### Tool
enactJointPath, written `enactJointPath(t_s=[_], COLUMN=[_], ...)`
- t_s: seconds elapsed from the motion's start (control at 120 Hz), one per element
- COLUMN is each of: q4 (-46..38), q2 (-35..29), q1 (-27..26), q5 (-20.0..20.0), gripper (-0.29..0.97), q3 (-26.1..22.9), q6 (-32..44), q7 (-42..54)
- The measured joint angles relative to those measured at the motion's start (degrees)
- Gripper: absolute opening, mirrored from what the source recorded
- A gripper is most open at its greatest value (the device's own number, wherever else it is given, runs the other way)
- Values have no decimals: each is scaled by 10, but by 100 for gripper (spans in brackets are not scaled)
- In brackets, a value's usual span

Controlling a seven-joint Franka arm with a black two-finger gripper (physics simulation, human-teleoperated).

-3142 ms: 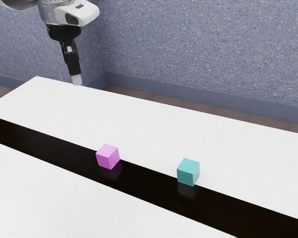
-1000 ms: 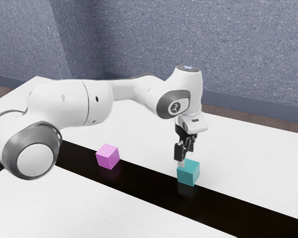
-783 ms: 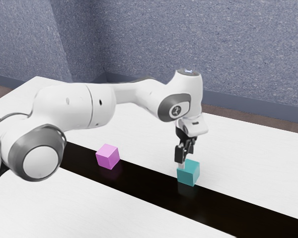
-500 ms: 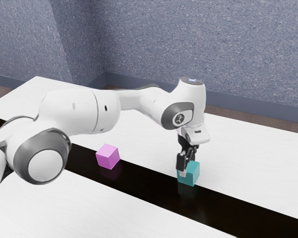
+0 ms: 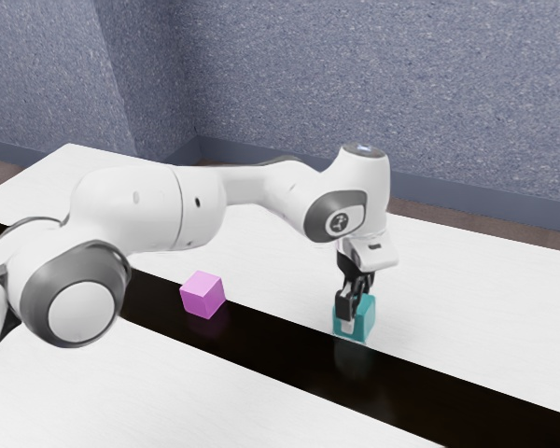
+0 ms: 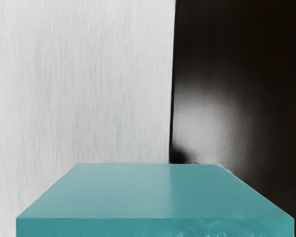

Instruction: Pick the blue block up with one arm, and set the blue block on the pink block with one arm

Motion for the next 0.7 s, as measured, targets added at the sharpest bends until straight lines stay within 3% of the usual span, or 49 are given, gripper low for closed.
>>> enactJointPath(t_s=[0.217, 0.35, 0.558, 0.7], q4=[-120, -200, -254, -261], q2=[-190, -310, -365, -338], q1=[21, 94, 224, 254], q5=[0, -4, -6, -6], gripper=[33, 33, 33, 33], q3=[0, -2, -3, -1], q6=[-41, -72, -115, -120], q7=[3, 25, 98, 152])
